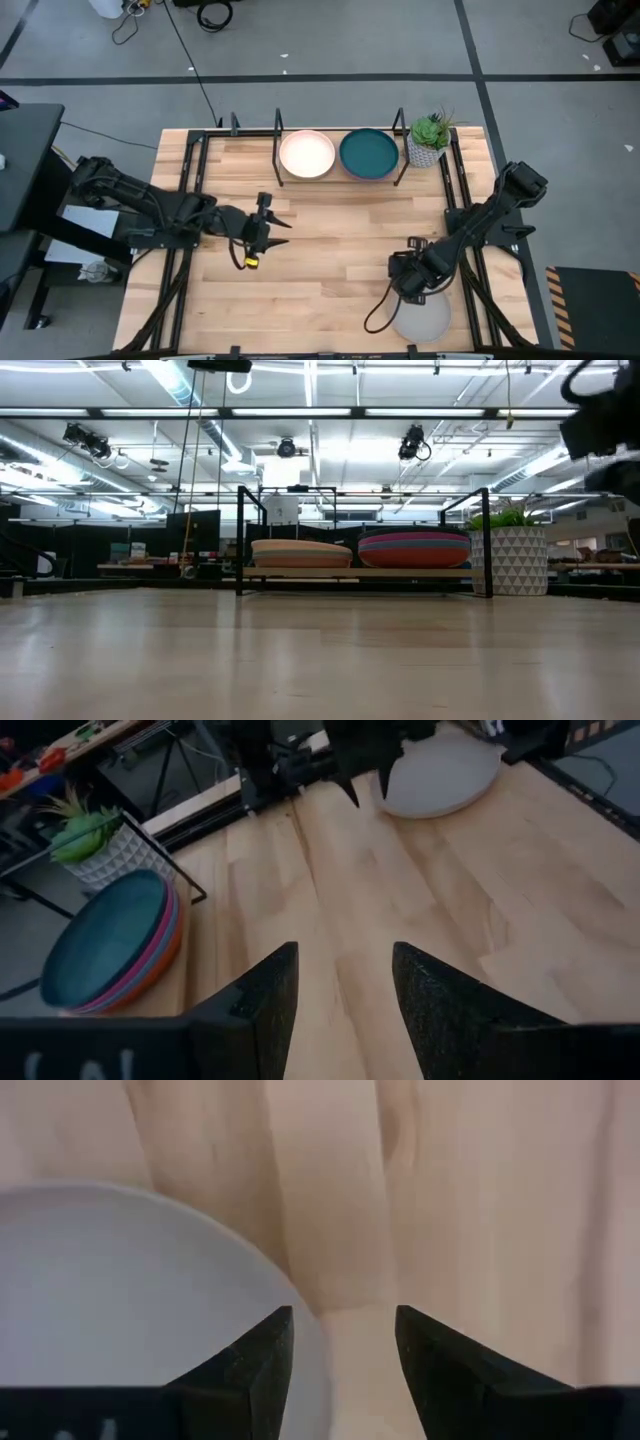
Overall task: Place and stack plates onto a shelf
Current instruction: Stack the gray plate on top of the white plate on the shelf
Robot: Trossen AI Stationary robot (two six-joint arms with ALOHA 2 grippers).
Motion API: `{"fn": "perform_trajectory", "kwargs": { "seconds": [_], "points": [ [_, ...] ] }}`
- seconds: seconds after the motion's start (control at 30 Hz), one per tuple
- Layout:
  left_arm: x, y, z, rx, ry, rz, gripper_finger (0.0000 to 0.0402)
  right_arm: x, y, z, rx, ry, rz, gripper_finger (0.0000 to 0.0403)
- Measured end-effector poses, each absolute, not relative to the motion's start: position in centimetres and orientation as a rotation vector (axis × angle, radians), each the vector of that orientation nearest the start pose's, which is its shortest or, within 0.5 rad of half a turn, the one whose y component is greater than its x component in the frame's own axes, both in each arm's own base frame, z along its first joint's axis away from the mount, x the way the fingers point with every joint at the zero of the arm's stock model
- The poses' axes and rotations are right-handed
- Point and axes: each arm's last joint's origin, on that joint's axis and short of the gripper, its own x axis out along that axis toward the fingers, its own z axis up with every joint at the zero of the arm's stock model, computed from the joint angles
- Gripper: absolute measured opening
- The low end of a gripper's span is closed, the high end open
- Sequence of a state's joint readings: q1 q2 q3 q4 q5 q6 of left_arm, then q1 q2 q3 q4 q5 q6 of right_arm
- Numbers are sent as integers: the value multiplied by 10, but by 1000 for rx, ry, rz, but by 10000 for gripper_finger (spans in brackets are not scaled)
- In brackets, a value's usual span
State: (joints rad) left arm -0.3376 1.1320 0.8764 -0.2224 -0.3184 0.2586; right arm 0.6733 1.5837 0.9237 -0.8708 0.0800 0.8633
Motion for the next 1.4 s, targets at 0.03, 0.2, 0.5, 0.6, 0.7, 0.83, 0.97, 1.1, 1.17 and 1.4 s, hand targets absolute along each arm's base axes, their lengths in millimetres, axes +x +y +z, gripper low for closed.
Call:
{"fn": "perform_trajectory", "kwargs": {
  "seconds": [0.03, 0.2, 0.5, 0.6, 0.7, 0.83, 0.97, 1.1, 1.17, 1.4],
  "points": [
    [234, -71, 295, 403, 448, -83, 172, 201, 159, 164, 143, 1490, -175, 180],
    [236, -66, 295, 392, 452, -79, 172, 194, 158, 152, 214, 1531, -167, 160],
    [235, -70, 293, 355, 445, -297, 172, 183, 151, 136, 231, 1582, -183, 98],
    [233, -80, 295, 351, 395, -539, 172, 183, 150, 135, 238, 1594, -165, 61],
    [237, -91, 294, 367, 340, -621, 172, 186, 149, 137, 227, 1600, -133, 20],
    [250, -110, 279, 451, 332, -652, 172, 193, 146, 142, 204, 1565, -100, 20],
    [266, -130, 248, 592, 394, -607, 172, 204, 135, 150, 252, 1496, -90, 25],
    [281, -143, 219, 776, 450, -505, 172, 217, 122, 163, 339, 1385, -66, 17],
    [286, -147, 208, 841, 464, -462, 172, 224, 116, 170, 377, 1314, -47, 17],
    [307, -154, 188, 958, 366, -399, 172, 240, 97, 183, 507, 1169, -70, 19]
  ]
}}
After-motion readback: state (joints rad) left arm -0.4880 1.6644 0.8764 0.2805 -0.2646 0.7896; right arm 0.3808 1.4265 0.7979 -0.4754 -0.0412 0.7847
